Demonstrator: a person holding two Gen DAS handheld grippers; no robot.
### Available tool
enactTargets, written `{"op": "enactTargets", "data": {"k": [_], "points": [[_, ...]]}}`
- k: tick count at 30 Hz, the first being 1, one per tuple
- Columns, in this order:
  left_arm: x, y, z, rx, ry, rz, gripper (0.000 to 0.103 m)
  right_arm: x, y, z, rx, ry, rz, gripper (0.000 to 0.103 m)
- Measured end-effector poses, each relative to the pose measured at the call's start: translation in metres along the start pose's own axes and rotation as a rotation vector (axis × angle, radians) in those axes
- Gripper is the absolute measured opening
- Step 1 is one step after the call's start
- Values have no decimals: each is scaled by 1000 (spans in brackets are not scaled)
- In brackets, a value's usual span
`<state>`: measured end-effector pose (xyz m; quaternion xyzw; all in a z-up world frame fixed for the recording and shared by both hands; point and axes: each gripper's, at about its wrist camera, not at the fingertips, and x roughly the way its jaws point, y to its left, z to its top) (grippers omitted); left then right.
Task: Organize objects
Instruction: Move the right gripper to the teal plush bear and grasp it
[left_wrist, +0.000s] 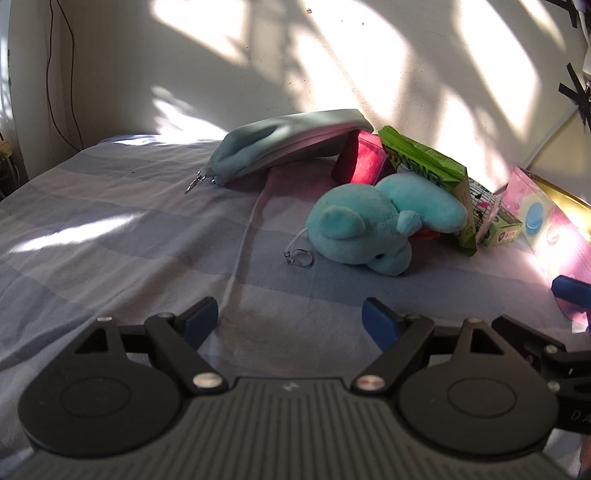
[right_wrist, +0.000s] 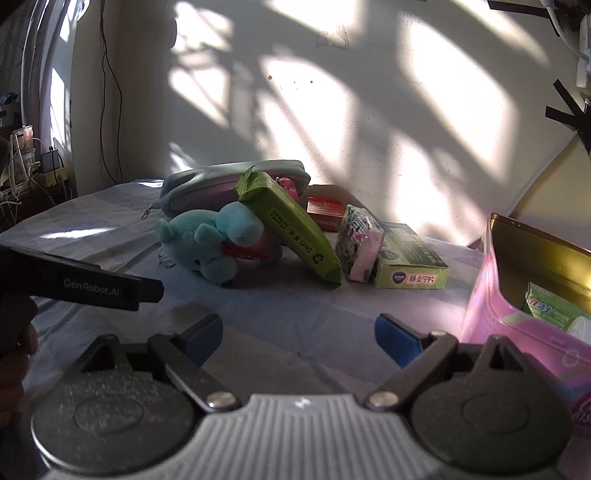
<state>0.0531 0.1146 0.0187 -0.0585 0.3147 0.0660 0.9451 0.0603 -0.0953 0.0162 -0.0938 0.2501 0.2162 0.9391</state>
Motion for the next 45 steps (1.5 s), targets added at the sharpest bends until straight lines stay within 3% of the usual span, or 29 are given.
{"op": "enactTargets", "data": {"k": [5, 12, 17, 20, 24, 26, 27, 31, 36, 41, 43, 45], "points": [[3, 14, 1, -57, -13, 5, 87, 26, 9, 16, -86, -8, -18, 88], [1, 24, 3, -122, -36, 11, 87, 54, 26, 40, -148, -21, 26, 71], [-7, 32, 4, -170, -81, 10, 87, 53, 25, 50, -34, -24, 68, 69], [-10, 34, 6, -192, -108, 1, 88, 46, 12, 48, 105, -2, 180, 69], [-6, 33, 7, -189, -90, -7, 88, 56, -6, 56, 264, 42, 254, 69], [-6, 32, 6, -187, -92, -4, 88, 69, -16, 61, 349, 68, 274, 58], [-6, 32, 6, -186, -95, -6, 88, 73, -19, 62, 374, 76, 291, 32], [-6, 31, 6, -169, -109, -25, 88, 74, -31, 56, 462, 96, 333, 25], [-17, 28, 5, -170, -143, -233, 91, 18, -39, 32, 396, 78, 324, 25], [-40, 4, -2, -45, -221, -426, 93, -55, -67, -18, 396, 78, 277, 25], [-45, -12, -6, 22, -194, -511, 93, -79, -78, -38, 394, 91, 241, 27], [-50, -27, -9, 62, -153, -599, 93, -97, -84, -53, 397, 106, 234, 35]]}}
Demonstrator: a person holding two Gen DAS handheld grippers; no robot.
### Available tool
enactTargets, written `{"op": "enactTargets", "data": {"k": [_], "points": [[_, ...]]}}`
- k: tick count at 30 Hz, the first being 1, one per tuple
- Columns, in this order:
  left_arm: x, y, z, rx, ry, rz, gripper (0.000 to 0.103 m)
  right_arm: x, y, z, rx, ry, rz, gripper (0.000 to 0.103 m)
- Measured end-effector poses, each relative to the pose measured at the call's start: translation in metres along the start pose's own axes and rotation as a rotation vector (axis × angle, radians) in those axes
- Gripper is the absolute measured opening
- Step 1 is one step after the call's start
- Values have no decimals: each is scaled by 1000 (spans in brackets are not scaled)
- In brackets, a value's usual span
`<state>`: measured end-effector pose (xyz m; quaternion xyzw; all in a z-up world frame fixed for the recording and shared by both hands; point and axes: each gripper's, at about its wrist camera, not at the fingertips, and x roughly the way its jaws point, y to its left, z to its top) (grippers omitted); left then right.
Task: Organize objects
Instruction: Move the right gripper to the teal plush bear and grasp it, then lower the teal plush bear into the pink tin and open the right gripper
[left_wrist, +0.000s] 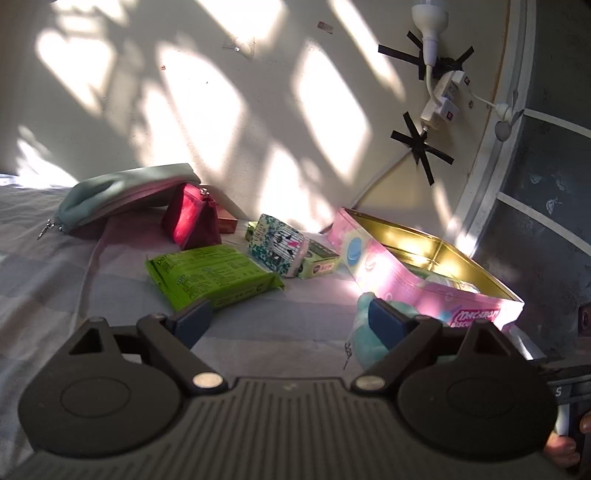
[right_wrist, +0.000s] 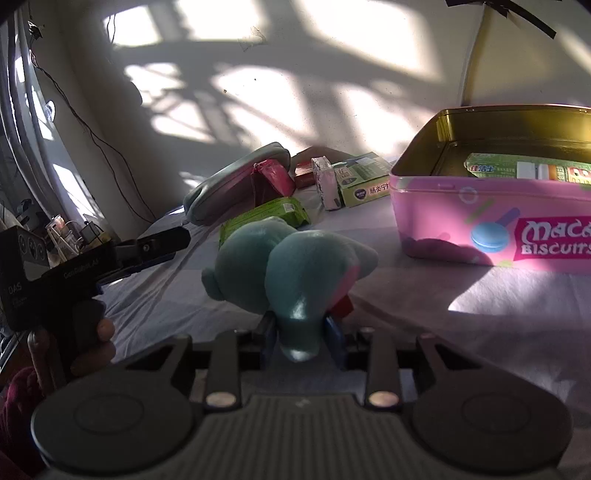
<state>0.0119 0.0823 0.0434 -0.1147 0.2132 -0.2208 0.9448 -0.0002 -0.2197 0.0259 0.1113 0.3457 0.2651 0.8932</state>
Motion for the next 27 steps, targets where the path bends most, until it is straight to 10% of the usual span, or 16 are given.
{"op": "enactTargets", "data": {"k": [4, 6, 11, 16, 27], "points": [[13, -29, 2, 23, 61, -114, 97, -23, 2, -9, -75, -64, -55, 80], [26, -45, 4, 25, 102, -143, 97, -23, 5, -5, -105, -82, -59, 86], [47, -69, -2, 117, 152, -98, 95, 5, 6, 0, -157, -10, -52, 87], [65, -64, -6, 68, 244, -114, 58, 30, 10, 0, -193, 14, -108, 57], [98, -153, 62, 341, 34, -189, 61, -13, -24, 64, -251, -340, -283, 51]]}}
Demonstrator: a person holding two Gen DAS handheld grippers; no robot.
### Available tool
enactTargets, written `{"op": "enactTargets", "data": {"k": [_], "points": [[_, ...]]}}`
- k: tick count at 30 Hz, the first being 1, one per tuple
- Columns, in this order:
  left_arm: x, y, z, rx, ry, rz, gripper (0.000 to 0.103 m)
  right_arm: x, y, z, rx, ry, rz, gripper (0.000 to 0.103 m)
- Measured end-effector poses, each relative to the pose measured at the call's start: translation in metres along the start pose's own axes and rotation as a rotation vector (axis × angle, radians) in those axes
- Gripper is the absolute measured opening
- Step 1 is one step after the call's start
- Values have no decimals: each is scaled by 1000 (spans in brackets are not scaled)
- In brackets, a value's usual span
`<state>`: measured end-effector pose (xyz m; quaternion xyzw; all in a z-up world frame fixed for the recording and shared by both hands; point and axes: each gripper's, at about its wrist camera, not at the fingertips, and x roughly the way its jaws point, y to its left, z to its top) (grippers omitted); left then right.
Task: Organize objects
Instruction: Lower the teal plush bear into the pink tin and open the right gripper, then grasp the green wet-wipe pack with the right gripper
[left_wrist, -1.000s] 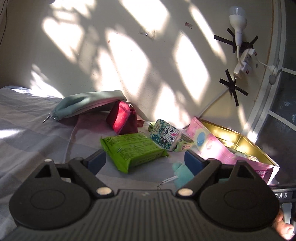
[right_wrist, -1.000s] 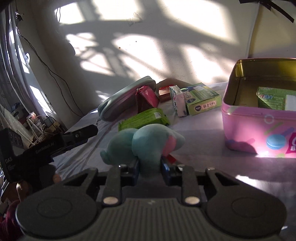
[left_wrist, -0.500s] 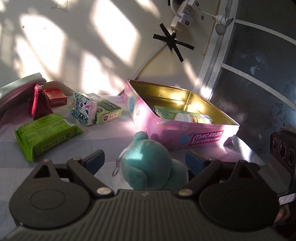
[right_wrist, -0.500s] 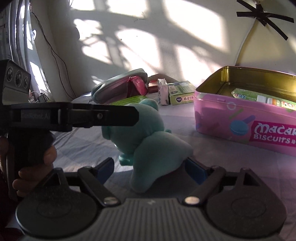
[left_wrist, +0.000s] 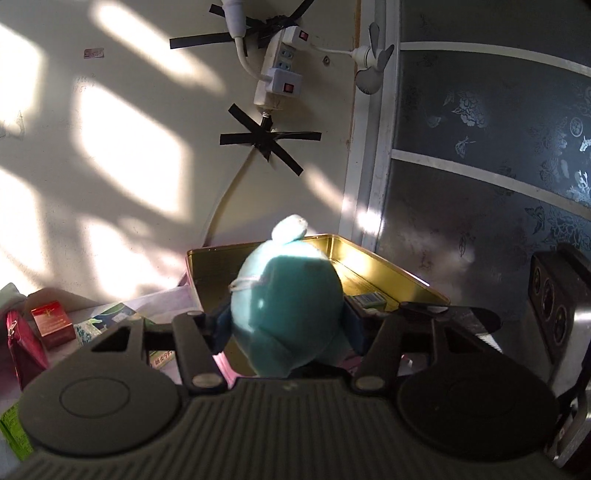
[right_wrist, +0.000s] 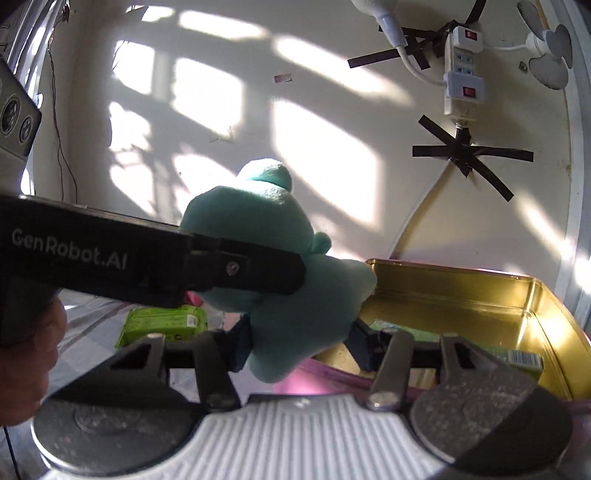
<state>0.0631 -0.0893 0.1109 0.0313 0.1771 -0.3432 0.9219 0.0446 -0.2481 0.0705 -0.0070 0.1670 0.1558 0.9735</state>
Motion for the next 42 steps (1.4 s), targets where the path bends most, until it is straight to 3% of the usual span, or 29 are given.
{"op": "enactTargets", "data": {"k": [5, 9, 12, 21, 27, 33, 38, 42], "points": [[57, 5, 3, -25, 87, 21, 67, 42, -46, 4, 86, 103, -22, 55], [76, 10, 0, -28, 119, 120, 74, 57, -63, -2, 110, 130, -99, 74], [72, 16, -2, -66, 116, 138, 80, 48, -71, -8, 156, 97, -115, 75], [28, 15, -9, -84, 62, 168, 82, 14, -51, -8, 147, 16, -144, 75], [-13, 33, -25, -125, 40, 234, 82, -7, -24, -12, 142, -5, -109, 75], [-52, 74, -60, -154, 92, 378, 82, -12, 18, -11, 96, -18, -12, 75], [-77, 126, -92, -235, 146, 529, 82, 9, 60, -13, 22, 51, 90, 75], [-99, 168, -110, -375, 111, 621, 82, 41, 87, -16, -10, 128, 176, 74]]}}
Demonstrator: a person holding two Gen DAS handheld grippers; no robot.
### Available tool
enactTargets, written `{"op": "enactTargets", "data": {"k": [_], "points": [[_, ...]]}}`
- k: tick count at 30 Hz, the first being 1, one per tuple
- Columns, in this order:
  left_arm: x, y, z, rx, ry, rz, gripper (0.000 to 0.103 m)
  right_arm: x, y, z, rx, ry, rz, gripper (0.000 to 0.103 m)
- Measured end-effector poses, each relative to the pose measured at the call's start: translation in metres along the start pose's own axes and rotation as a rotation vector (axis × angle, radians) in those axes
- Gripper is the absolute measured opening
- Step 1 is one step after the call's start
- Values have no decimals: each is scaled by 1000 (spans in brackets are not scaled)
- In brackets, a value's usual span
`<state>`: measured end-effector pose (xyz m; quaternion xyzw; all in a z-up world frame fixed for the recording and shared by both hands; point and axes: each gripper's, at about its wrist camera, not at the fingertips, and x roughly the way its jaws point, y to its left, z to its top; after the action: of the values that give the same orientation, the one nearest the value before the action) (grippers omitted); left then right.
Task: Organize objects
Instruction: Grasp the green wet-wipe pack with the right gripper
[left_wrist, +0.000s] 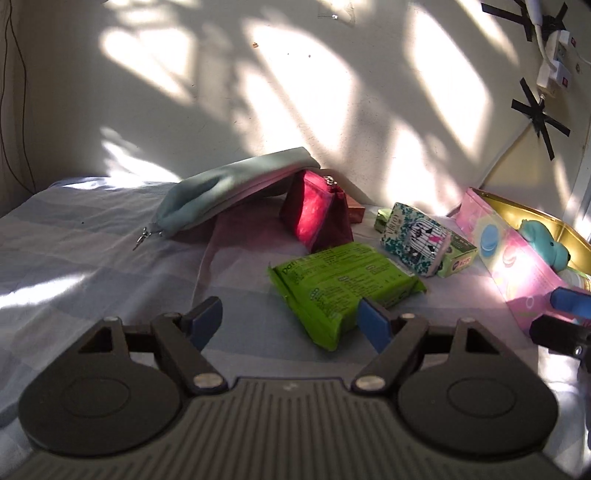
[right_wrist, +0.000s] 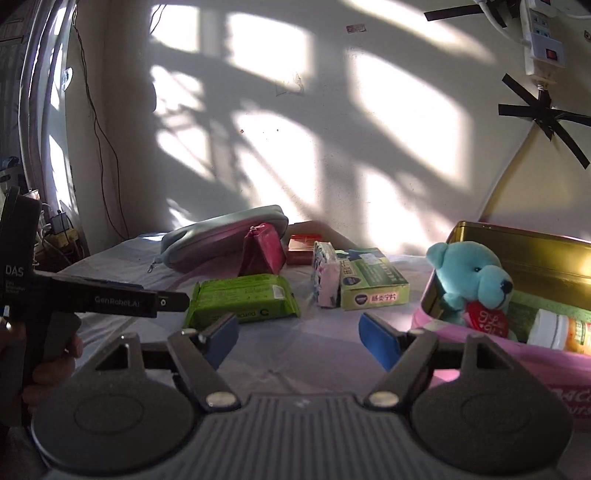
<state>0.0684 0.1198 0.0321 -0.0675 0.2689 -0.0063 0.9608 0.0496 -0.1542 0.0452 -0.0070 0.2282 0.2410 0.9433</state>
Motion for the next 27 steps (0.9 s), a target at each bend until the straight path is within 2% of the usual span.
{"op": "enactTargets", "data": {"k": [4, 6, 11, 15, 17, 19, 27], "points": [[15, 36, -7, -189, 44, -3, 81, 46, 10, 11, 22, 75, 67, 71], [11, 44, -5, -240, 12, -41, 80, 71, 7, 20, 61, 105, 86, 69], [14, 47, -6, -265, 25, -95, 81, 140, -12, 41, 215, 175, 105, 65], [17, 51, -7, -286, 33, -114, 81, 182, -14, 40, 230, 250, 82, 65], [17, 51, -6, -286, 35, -115, 82, 190, -17, 37, 279, 232, 106, 62], [18, 52, -7, -289, 37, -117, 82, 187, -14, 34, 283, 231, 121, 55], [16, 58, -6, -370, 52, -170, 83, 155, -2, 21, 263, 252, 249, 47]]}}
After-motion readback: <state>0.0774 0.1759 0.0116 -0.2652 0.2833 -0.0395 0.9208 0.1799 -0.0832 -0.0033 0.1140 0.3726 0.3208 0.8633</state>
